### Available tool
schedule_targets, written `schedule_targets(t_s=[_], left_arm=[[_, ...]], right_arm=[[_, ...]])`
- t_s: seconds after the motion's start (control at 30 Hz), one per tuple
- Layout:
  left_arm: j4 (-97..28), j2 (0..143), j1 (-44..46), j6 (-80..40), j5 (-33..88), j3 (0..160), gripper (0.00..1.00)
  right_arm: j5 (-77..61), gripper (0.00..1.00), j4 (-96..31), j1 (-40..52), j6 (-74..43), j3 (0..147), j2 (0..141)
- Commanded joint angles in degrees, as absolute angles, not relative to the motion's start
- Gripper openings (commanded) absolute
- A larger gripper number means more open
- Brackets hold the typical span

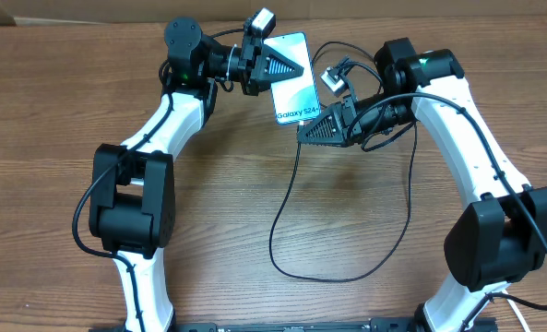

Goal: Plug charger to phone and switch on socket

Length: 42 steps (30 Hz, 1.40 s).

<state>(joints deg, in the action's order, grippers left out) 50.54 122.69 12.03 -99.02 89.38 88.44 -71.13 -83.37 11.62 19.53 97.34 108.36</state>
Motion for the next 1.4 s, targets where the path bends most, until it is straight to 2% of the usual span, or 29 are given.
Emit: schedule_targets(t_s=[0.0, 0.73, 1.37], left_arm=[[50.8, 122.3, 12.9, -99.5, 90.5, 90.3, 0.04], [50.8, 122.3, 13.9, -99.5, 90.5, 90.3, 0.04], [50.8, 122.3, 13.9, -99.5, 90.6, 90.3, 0.04]], right_arm=[[-73.0, 0.04, -83.0, 11.2, 19.7, 98.8, 106.8], [-72.6, 0.03, -82.6, 12.8, 19.5, 98.8, 106.8], [-72.1, 0.04, -82.6, 10.0, 19.6, 98.8, 106.8]])
